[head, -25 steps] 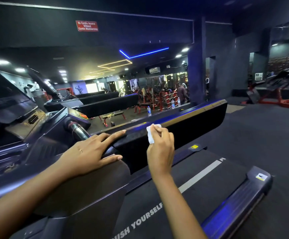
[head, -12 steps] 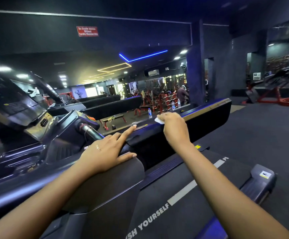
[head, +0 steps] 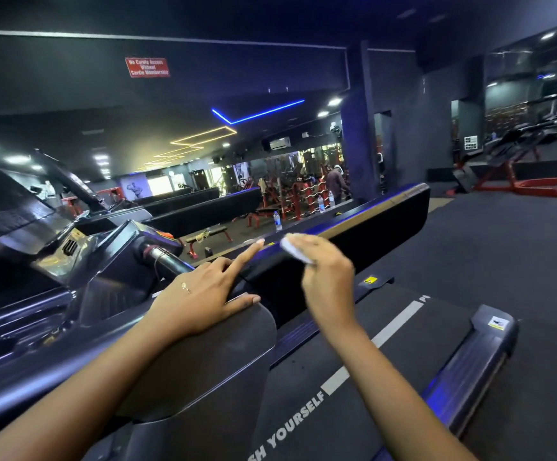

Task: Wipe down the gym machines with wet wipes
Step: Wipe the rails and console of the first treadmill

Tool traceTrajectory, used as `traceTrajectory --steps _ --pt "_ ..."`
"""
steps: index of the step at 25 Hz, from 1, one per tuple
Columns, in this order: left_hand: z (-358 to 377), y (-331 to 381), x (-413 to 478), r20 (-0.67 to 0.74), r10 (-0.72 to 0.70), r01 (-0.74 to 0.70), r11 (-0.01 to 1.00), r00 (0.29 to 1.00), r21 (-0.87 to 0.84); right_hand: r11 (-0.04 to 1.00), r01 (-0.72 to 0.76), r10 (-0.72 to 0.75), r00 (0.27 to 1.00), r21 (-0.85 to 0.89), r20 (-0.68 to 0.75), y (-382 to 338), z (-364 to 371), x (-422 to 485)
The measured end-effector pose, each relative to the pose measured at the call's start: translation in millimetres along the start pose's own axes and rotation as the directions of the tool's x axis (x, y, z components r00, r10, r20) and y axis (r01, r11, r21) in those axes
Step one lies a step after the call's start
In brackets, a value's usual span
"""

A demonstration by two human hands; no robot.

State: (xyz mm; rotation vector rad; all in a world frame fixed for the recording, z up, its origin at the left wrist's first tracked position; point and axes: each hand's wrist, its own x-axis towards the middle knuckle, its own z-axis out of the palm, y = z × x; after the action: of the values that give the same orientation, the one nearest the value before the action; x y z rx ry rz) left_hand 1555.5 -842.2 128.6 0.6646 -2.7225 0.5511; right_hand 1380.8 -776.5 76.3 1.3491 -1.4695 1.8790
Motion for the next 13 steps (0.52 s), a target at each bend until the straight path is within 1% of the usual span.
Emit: traceTrajectory --steps 1,2,4,5,6,7,8,10,11,13 --pt "0.6 -0.5 0.2 0.009 0.005 -0.005 1.0 1.0 0.006 0.993 -0.116 0.117 0.987 0.02 -0.108 19.3 -6.2 8.6" --pt "1.2 -1.2 0.6 0.015 0.008 -0.008 1.0 1.0 0.003 0.974 -0.223 0.227 0.959 0.042 -0.168 35.8 -10.3 15.7" --pt "1.6 -1.6 1.3 0.025 0.011 -0.011 1.0 1.0 -0.012 0.925 -0.367 0.379 0.906 0.095 -0.191 56.9 -3.8 16.8" --pt "2.3 -2.0 2.3 0.033 0.013 -0.012 1.0 0.999 -0.014 0.914 -0.394 0.406 0.892 0.099 -0.198 55.4 4.2 11.2" --pt "2.2 -2.4 3.6 0.039 0.016 -0.016 1.0 0.999 -0.015 0.917 -0.389 0.399 0.892 0.088 -0.214 50.9 13.9 1.5" --pt "1.9 -2.7 4.0 0.04 0.019 -0.018 1.0 0.999 -0.013 0.94 -0.338 0.34 0.908 0.055 -0.245 40.7 22.4 -10.3" --pt "2.2 -2.8 3.7 0.04 0.019 -0.019 1.0 0.999 -0.01 0.969 -0.245 0.239 0.935 0.007 -0.261 26.5 29.3 -23.2" --pt "3.3 -2.9 2.6 0.036 0.022 -0.022 1.0 0.999 -0.002 0.99 -0.032 0.0 0.975 -0.14 -0.224 0.5 42.4 -50.6" --pt "4.2 -2.8 1.5 0.028 0.026 -0.026 1.0 0.999 0.004 0.988 0.029 -0.056 0.983 -0.151 -0.177 -12.5 46.3 -63.7" --pt "5.4 -2.8 0.9 0.0 0.035 -0.035 0.999 0.999 0.021 0.995 0.078 -0.085 0.991 -0.069 -0.106 -23.9 46.3 -81.0"
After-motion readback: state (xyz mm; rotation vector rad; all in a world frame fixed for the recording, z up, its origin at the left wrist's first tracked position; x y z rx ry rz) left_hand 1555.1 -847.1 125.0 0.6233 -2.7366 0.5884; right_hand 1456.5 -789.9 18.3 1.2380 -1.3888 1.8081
